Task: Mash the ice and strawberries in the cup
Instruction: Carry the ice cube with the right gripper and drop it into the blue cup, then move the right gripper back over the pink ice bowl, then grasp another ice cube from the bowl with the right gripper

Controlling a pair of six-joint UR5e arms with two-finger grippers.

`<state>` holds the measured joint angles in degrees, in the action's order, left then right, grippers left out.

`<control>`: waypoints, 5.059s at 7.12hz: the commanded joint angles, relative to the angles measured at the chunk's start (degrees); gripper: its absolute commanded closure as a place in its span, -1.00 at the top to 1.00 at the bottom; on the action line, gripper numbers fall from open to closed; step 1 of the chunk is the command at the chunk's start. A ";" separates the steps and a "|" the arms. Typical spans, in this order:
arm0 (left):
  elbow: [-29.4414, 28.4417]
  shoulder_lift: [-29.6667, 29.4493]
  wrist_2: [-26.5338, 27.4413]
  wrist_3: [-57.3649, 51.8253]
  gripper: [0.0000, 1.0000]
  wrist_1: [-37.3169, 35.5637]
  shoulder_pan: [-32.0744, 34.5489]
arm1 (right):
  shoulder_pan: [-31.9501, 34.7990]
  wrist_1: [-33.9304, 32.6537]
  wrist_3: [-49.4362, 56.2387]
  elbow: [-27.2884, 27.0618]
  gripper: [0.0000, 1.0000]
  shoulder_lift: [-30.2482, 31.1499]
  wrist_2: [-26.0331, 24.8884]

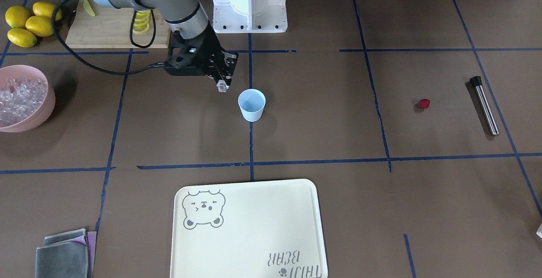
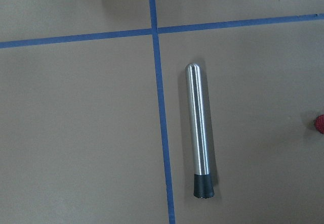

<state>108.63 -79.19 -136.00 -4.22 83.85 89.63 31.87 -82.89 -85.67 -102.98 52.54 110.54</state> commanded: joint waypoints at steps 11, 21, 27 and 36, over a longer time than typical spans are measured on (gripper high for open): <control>4.40 2.11 -0.06 0.09 1.00 -0.35 0.02 | 24.60 10.21 23.26 -12.49 0.96 36.05 25.15; 6.95 4.66 -0.15 0.09 1.00 -0.53 -0.07 | 29.13 10.47 12.39 -6.80 0.73 50.73 16.29; 6.95 4.66 -0.15 0.09 1.00 -0.53 -0.07 | 27.11 10.56 7.10 -4.16 0.59 49.24 16.02; 7.04 4.66 -0.15 0.09 1.00 -0.44 0.02 | 27.02 10.47 6.75 -4.59 -1.00 48.98 16.81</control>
<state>115.70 -74.53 -136.14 -4.13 83.41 89.64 58.89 -72.42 -78.91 -107.01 101.93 126.73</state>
